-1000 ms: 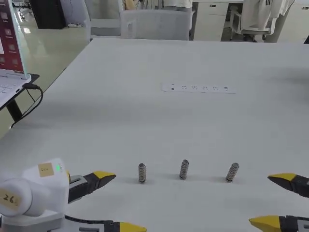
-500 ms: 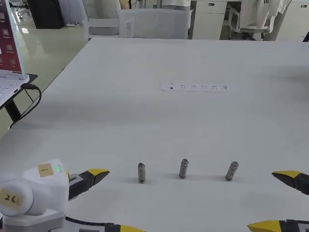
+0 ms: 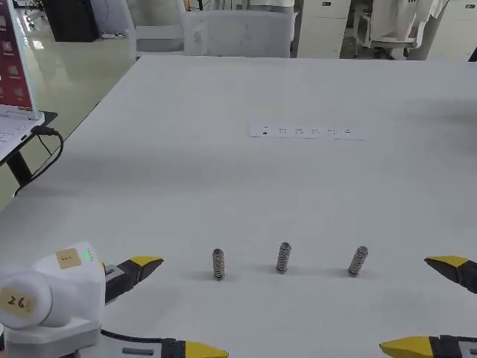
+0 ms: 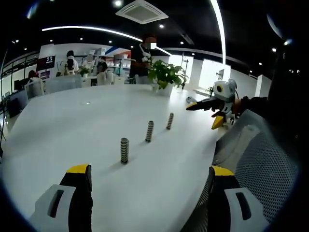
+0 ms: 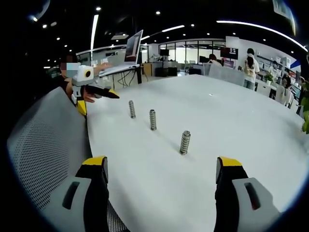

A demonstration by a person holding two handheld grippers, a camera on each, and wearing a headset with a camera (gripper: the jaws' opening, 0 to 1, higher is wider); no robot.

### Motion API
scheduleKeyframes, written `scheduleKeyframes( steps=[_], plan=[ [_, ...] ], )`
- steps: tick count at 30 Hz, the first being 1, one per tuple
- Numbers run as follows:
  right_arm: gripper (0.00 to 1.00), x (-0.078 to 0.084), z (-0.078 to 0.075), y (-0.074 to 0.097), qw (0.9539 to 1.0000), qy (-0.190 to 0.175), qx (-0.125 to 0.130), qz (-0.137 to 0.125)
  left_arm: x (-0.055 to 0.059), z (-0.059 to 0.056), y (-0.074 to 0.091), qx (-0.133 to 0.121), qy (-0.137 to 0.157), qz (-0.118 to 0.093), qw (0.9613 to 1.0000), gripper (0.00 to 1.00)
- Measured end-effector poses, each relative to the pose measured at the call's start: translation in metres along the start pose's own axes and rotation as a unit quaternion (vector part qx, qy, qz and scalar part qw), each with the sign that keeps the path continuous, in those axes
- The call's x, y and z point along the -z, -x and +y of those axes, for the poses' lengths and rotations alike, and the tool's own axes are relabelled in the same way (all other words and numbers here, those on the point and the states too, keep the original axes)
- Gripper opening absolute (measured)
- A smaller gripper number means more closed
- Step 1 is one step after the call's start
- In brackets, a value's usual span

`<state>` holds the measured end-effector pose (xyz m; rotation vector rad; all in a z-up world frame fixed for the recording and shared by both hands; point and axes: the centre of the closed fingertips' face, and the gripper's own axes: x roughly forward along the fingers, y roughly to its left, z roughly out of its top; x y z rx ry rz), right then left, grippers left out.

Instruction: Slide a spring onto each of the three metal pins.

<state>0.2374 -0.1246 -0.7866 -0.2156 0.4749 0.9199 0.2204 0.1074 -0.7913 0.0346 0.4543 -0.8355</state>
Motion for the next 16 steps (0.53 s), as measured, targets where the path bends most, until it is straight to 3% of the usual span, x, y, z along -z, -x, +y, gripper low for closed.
scheduleKeyframes(
  steps=[16],
  plan=[
    [0.98, 0.0016, -0.0055, -0.0010, 0.9999, -0.007, 0.008, -0.003, -0.0006, 0.0033, -0.0005, -0.006, 0.000, -0.001, 1.0000, 0.98]
  ],
)
